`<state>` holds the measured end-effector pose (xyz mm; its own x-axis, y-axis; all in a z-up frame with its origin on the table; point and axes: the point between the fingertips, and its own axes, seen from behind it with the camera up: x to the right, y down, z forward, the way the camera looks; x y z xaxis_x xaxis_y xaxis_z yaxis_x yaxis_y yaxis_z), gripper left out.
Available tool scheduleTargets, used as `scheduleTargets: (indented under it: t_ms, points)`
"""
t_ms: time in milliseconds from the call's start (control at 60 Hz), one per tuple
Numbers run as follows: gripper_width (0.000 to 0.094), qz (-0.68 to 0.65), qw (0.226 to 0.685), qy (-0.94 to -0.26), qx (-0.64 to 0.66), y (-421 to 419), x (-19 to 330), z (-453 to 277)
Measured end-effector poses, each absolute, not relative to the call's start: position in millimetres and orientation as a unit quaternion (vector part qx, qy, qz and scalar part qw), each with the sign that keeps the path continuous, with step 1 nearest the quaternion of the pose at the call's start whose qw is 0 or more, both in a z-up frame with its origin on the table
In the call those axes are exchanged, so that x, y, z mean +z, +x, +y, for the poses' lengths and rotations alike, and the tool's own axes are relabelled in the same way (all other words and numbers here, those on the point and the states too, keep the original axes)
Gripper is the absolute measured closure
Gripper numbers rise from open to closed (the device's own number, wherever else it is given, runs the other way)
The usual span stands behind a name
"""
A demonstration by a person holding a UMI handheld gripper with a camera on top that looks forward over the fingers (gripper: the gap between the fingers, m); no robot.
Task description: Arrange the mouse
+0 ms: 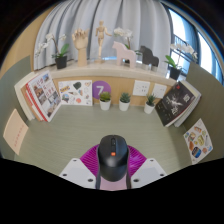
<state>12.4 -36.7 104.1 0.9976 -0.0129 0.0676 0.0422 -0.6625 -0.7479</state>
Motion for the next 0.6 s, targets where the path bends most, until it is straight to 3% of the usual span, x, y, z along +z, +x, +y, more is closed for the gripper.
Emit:
scheduleTargets:
  t_ms: [167,367,500,600]
  points:
    - [0.0589,0.009,0.36,-0.933,-0.022,42,37,-43]
    - [0.0573,0.007,0.32,-0.947,0.011,36,-15,-56]
    - [0.055,0.013,0.337,-0.941,0.01,36,-14,-55]
    - [0.0478,0.006,0.334,-0.942,-0.004,38,-16,-55]
